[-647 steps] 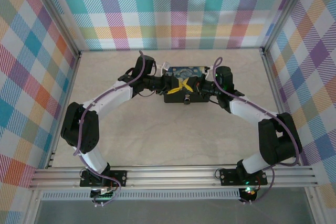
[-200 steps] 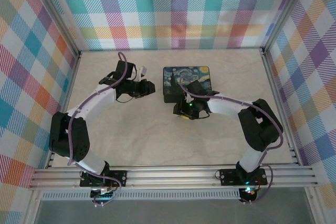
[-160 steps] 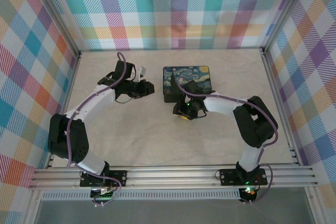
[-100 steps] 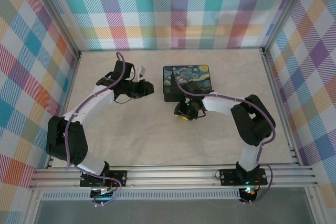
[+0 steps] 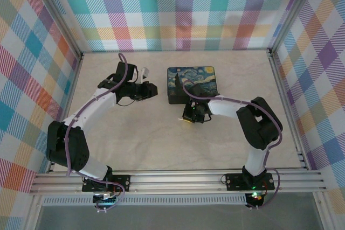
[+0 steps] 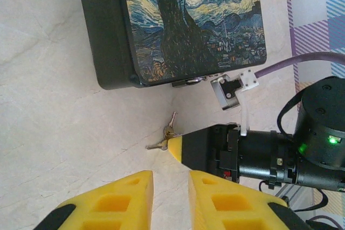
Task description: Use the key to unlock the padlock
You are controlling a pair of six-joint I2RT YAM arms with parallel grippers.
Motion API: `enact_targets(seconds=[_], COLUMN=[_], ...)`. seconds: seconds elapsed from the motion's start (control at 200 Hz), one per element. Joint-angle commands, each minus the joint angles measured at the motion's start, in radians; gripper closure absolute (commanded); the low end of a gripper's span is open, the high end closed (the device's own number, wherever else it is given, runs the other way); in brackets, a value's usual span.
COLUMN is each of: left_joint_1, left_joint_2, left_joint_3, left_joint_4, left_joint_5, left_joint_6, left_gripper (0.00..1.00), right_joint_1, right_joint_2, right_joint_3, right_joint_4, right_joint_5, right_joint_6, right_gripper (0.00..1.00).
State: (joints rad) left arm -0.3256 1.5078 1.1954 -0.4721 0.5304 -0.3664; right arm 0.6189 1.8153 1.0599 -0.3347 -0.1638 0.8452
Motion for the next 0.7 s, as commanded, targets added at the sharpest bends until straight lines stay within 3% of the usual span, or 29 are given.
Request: enact_targets(seconds=[0.0,0.185,0.305,0.61,0.695], left_joint_1=[-0.020,-0.068,-0.076,-0.095,-0.095], left_joint_2=[-0.018,0.005,-0.008,-0.018,-0.005], left_joint_3=[-0.014,-0.073,-0.146,-0.190,-0.192], left_joint_4=[0.013,0.088,0.260,0.441,0.480], left_joint_5=[0.018,0.076,0.166,0.273,0.284], left_joint_6=[-0.011,-0.071,-0.178,-0.274,-0.366], left_gripper=[0.77,0.77,0.76,0.70,0.67], right_joint_1=[0.002,0.002,0.001,-0.014,-0.022], right_joint_2=[-0.067,-0.193,-0.253,-0.346,-0.375], right_joint_3=[-0.030,-0.056,-0.033,0.029,0.037], right_joint_4=[-0.006,0.065,0.051,0.028,0.046], right_joint_5=[-0.004,-0.098,-0.135,-0.220,-0.247], right_joint_6=[-0.047,-0.090,-0.111,-0.112,-0.113], right_gripper=[0.95,0.95,0.95,0.94,0.94])
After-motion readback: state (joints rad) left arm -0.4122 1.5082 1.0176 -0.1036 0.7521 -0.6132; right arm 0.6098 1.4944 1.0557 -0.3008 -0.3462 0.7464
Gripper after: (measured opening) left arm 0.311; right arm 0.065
